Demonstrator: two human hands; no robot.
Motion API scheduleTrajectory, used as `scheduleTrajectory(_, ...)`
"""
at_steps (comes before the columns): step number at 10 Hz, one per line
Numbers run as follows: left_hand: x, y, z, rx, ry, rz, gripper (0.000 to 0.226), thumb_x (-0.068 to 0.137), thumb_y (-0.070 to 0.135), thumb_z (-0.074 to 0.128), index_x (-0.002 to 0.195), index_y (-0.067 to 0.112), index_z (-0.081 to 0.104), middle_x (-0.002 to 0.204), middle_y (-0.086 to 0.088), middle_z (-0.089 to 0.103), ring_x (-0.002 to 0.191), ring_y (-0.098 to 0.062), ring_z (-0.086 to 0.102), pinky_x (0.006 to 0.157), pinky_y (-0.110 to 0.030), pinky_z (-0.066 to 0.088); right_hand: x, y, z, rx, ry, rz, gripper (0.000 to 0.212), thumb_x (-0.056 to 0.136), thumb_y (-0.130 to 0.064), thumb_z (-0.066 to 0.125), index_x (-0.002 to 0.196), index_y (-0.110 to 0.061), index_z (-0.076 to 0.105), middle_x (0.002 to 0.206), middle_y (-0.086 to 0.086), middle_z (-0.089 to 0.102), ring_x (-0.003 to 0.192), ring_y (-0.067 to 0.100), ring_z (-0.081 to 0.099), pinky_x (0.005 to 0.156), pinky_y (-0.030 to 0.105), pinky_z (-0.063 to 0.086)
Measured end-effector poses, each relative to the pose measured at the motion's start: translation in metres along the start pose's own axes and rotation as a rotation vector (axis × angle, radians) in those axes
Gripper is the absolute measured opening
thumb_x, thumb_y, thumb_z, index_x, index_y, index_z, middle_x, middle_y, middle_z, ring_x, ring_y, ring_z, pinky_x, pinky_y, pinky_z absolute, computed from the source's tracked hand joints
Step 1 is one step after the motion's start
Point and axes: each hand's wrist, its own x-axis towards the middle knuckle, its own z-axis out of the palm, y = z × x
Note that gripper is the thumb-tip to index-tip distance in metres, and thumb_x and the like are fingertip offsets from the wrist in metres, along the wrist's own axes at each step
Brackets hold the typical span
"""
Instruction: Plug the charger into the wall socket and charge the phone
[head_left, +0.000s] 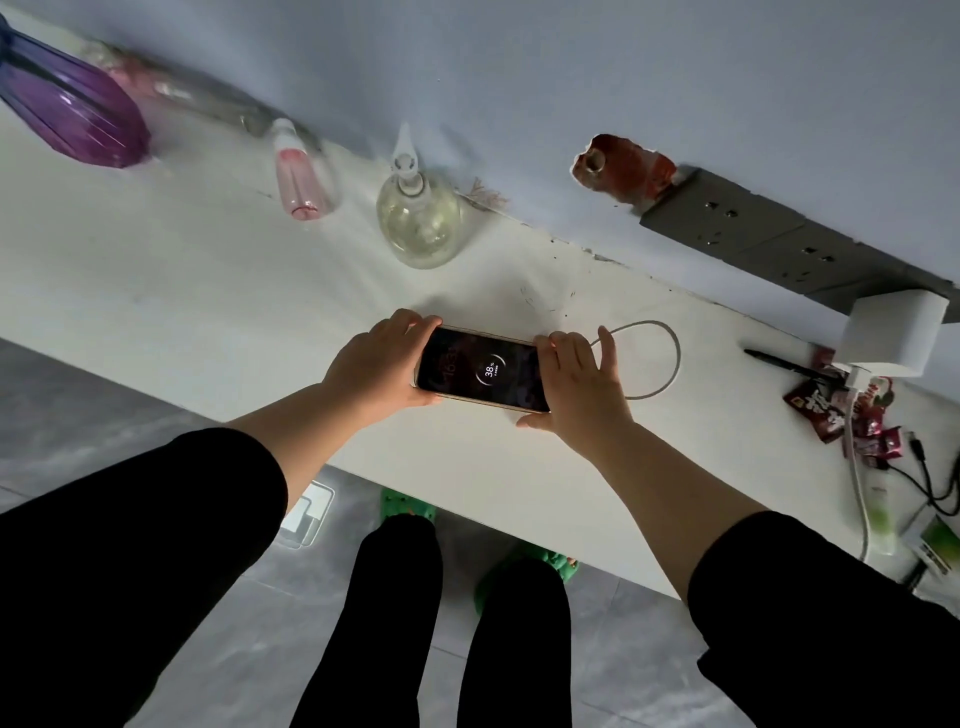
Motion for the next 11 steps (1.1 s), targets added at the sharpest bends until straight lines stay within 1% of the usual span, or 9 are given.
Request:
scheduleTrajectory(2, 0.004, -0.005, 0.005, 0.061, 0.020, 0.013, 0.087, 0.068, 0.041, 0.078, 0.140, 0.016, 0.037, 0.131, -0.012, 0.046, 0.106, -0.034, 0.057, 0.079, -0.044, 0.053, 0.000, 0.001, 0.009, -0.081, 0.088, 0.000, 0.106, 0.062, -0.077, 0.060, 0.137, -0.004, 0.043, 0.128, 0.011, 0.056, 0.115, 0.027, 0.055, 0.110, 0.056, 0.030)
scheduleTrajectory(3, 0.003, -0.007, 0.008, 0.084, 0.025, 0.015, 0.089, 0.070, 0.045, 0.076, 0.143, 0.018, 0.034, 0.132, -0.013, 0.045, 0.106, -0.034, 0.056, 0.077, -0.044, 0.053, -0.001, 0.002, 0.010, -0.113, 0.088, 0.004, 0.107, 0.065, -0.079, 0.055, 0.141, -0.004, 0.039, 0.129, 0.010, 0.056, 0.117, 0.025, 0.055, 0.110, 0.055, 0.031)
scheduleTrajectory(4, 0.002, -0.004, 0.007, 0.109, -0.010, -0.016, 0.094, 0.072, 0.048, 0.073, 0.147, 0.019, 0.025, 0.136, -0.012, 0.041, 0.110, -0.034, 0.053, 0.080, -0.044, 0.051, -0.001, 0.001, 0.009, -0.061, 0.040, -0.008, 0.108, 0.071, -0.074, 0.053, 0.147, -0.003, 0.026, 0.138, 0.012, 0.048, 0.128, 0.027, 0.045, 0.114, 0.057, 0.020)
scheduleTrajectory(5, -0.001, 0.005, 0.001, 0.108, -0.085, -0.073, 0.105, 0.072, 0.049, 0.073, 0.150, 0.015, 0.011, 0.143, -0.013, 0.034, 0.118, -0.035, 0.049, 0.087, -0.045, 0.049, -0.006, 0.002, -0.001, 0.024, -0.018, -0.014, 0.104, 0.077, -0.071, 0.051, 0.150, -0.006, 0.016, 0.149, 0.012, 0.036, 0.142, 0.027, 0.029, 0.117, 0.056, 0.007)
scheduleTrajectory(6, -0.007, 0.016, -0.016, 0.088, -0.160, -0.153, 0.104, 0.076, 0.049, 0.070, 0.150, 0.015, 0.006, 0.147, -0.011, 0.034, 0.124, -0.033, 0.046, 0.094, -0.044, 0.044, -0.015, 0.006, -0.018, 0.116, -0.024, 0.001, 0.081, 0.087, -0.060, 0.047, 0.149, -0.013, 0.022, 0.154, 0.008, 0.030, 0.145, 0.025, 0.022, 0.119, 0.051, 0.005)
scheduleTrajectory(7, -0.023, 0.033, -0.042, 0.096, -0.168, -0.177, 0.078, 0.082, 0.046, 0.064, 0.144, 0.016, 0.026, 0.138, -0.010, 0.046, 0.118, -0.033, 0.050, 0.092, -0.043, 0.044, -0.031, 0.014, -0.046, 0.221, -0.016, 0.046, 0.046, 0.094, -0.042, 0.045, 0.134, -0.018, 0.046, 0.136, 0.004, 0.052, 0.128, 0.026, 0.045, 0.106, 0.043, 0.032)
scheduleTrajectory(8, -0.043, 0.057, -0.074, 0.114, -0.153, -0.241, 0.052, 0.088, 0.044, 0.054, 0.131, 0.016, 0.043, 0.123, -0.010, 0.056, 0.109, -0.032, 0.055, 0.087, -0.042, 0.044, -0.055, 0.026, -0.080, 0.249, -0.055, 0.155, 0.029, 0.096, -0.034, 0.040, 0.116, -0.020, 0.056, 0.111, 0.003, 0.062, 0.102, 0.026, 0.058, 0.081, 0.037, 0.043)
scheduleTrajectory(10, -0.084, 0.108, -0.134, 0.029, -0.053, -0.294, 0.045, 0.092, 0.043, 0.047, 0.130, 0.019, 0.048, 0.121, -0.007, 0.060, 0.110, -0.028, 0.057, 0.087, -0.040, 0.046, -0.123, 0.050, -0.142, 0.377, -0.032, 0.365, 0.029, 0.096, -0.033, 0.037, 0.107, -0.022, 0.062, 0.101, -0.001, 0.067, 0.095, 0.022, 0.060, 0.081, 0.034, 0.044)
scheduleTrajectory(11, -0.106, 0.129, -0.152, -0.052, 0.026, -0.274, 0.041, 0.093, 0.040, 0.046, 0.129, 0.021, 0.048, 0.122, -0.004, 0.062, 0.110, -0.026, 0.059, 0.086, -0.039, 0.047, -0.162, 0.059, -0.163, 0.409, 0.048, 0.432, 0.030, 0.096, -0.035, 0.038, 0.105, -0.024, 0.064, 0.098, -0.003, 0.068, 0.092, 0.021, 0.062, 0.078, 0.033, 0.045)
